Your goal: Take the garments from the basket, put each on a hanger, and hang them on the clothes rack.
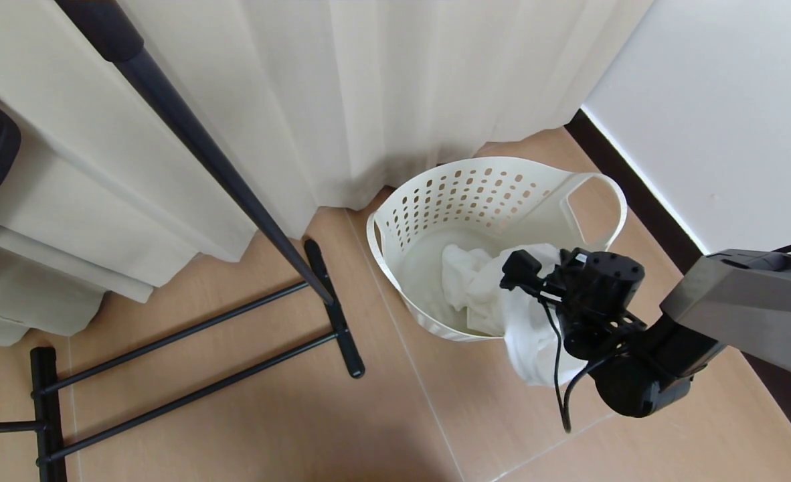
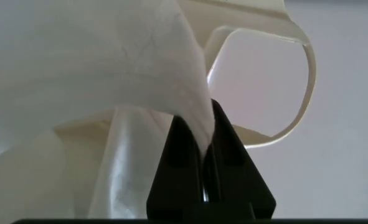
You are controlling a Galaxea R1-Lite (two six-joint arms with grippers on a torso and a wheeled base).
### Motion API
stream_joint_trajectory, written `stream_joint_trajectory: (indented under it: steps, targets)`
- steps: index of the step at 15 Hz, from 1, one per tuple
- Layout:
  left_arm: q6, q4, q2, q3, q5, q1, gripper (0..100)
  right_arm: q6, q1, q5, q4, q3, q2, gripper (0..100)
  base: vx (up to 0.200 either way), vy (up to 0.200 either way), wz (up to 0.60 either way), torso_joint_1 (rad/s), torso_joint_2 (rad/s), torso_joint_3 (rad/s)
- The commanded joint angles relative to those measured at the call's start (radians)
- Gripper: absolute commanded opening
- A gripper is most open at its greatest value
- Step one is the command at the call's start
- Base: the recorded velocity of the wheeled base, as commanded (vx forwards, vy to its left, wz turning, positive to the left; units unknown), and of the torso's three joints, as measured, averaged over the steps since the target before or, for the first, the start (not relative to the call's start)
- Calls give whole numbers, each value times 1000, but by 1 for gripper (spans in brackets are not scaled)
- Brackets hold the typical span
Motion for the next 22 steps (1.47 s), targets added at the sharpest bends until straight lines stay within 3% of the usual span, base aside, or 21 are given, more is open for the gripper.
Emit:
stream_joint_trajectory:
  steps: [1, 2, 5, 9, 12, 15, 16, 17, 22]
  targets:
    - [0, -1, 1, 0, 0, 0, 100, 91, 8, 0, 7, 110, -125, 0, 0, 0, 0, 0, 0, 0]
    - [-1, -1, 1, 0, 0, 0, 100, 117, 10, 0, 7, 136, -149, 0, 0, 0, 0, 0, 0, 0]
    - [-1, -1, 1, 0, 0, 1, 100, 326, 24, 1, 8, 293, -321, 0, 0, 0, 0, 0, 0, 0]
    - [-1, -1, 1, 0, 0, 0, 100, 514, 85, 1, 10, 377, -507, 0, 0, 0, 0, 0, 0, 0]
    - [2, -1, 1, 0, -2, 0, 100, 566, 160, 1, 30, 382, -637, 0, 0, 0, 0, 0, 0, 0]
    - [2, -1, 1, 0, -2, 1, 100, 588, 338, 1, 217, 324, -866, 0, 0, 0, 0, 0, 0, 0]
    - [2, -1, 1, 0, -2, 1, 100, 588, 338, 1, 217, 324, -866, 0, 0, 0, 0, 0, 0, 0]
    - [2, -1, 1, 0, -2, 1, 100, 592, 404, 3, 313, 268, -970, 0, 0, 0, 0, 0, 0, 0]
    - [2, 1, 1, 0, -6, 0, 100, 708, 441, 8, 401, 287, -1007, 0, 0, 0, 0, 0, 0, 0]
